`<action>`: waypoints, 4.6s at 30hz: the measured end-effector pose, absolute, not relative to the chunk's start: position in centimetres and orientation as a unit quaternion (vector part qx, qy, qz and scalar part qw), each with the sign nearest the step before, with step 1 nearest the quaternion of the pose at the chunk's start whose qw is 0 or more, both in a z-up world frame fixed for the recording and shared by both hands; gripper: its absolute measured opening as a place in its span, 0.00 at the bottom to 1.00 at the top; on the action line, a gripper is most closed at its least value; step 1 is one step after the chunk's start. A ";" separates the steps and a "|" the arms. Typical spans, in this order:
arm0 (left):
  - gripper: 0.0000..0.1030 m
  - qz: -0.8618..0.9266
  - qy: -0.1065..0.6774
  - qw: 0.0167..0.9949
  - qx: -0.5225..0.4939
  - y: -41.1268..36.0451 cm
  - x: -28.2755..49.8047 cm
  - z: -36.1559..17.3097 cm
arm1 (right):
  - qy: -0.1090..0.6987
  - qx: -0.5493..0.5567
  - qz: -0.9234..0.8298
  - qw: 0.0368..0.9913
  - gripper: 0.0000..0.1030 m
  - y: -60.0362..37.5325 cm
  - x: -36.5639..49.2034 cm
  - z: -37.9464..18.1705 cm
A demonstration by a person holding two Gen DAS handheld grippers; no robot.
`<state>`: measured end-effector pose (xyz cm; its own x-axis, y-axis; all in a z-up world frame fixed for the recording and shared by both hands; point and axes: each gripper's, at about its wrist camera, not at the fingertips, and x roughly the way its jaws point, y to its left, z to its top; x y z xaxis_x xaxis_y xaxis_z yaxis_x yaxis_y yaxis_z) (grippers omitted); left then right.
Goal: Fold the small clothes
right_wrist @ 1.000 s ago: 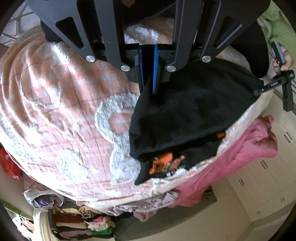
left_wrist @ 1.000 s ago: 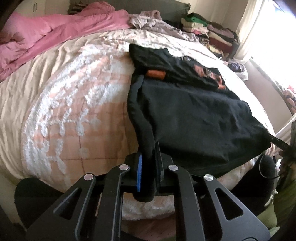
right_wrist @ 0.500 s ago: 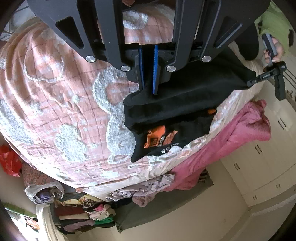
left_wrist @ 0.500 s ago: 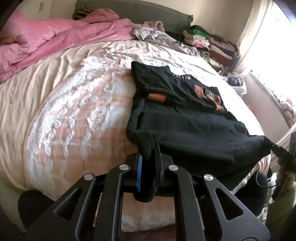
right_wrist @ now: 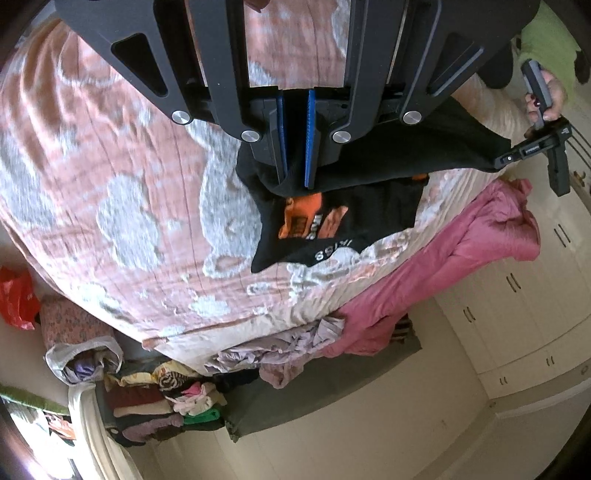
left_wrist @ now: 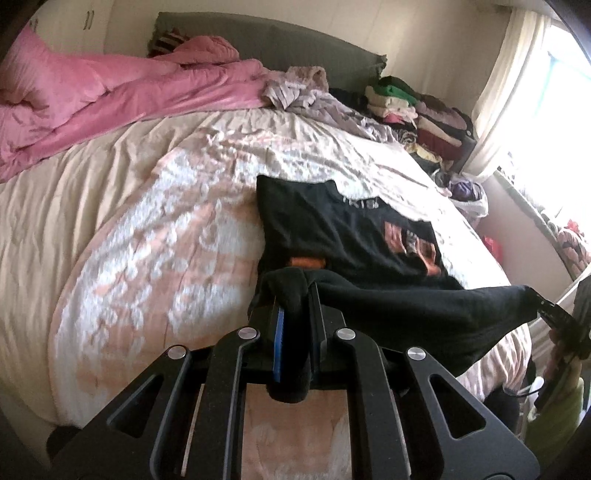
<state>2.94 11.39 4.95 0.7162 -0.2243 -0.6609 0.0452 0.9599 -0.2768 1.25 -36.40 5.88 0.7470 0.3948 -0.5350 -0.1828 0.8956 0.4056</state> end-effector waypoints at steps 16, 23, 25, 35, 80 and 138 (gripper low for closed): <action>0.05 -0.051 0.352 0.927 -0.117 11.4 10.2 6.2 | 0.312 0.178 0.131 0.924 0.07 -36.2 9.7 6.5; 0.05 -0.040 0.353 0.928 -0.115 11.6 13.0 5.5 | 0.319 0.167 0.120 0.925 0.07 -35.6 12.9 5.9; 0.05 -0.036 0.354 0.928 -0.112 11.7 13.7 5.3 | 0.320 0.163 0.117 0.926 0.07 -35.3 13.7 5.7; 0.05 -0.015 0.363 0.927 -0.093 11.8 16.8 2.8 | 0.335 0.131 0.097 0.928 0.07 -34.1 17.3 3.4; 0.68 -0.009 0.307 0.952 0.009 6.6 11.1 3.2 | 0.298 0.017 0.148 0.943 0.63 -27.8 10.3 4.3; 0.64 0.006 0.367 0.929 -0.038 9.6 26.1 2.3 | 0.407 -0.019 0.087 0.909 0.38 -26.1 27.9 -1.6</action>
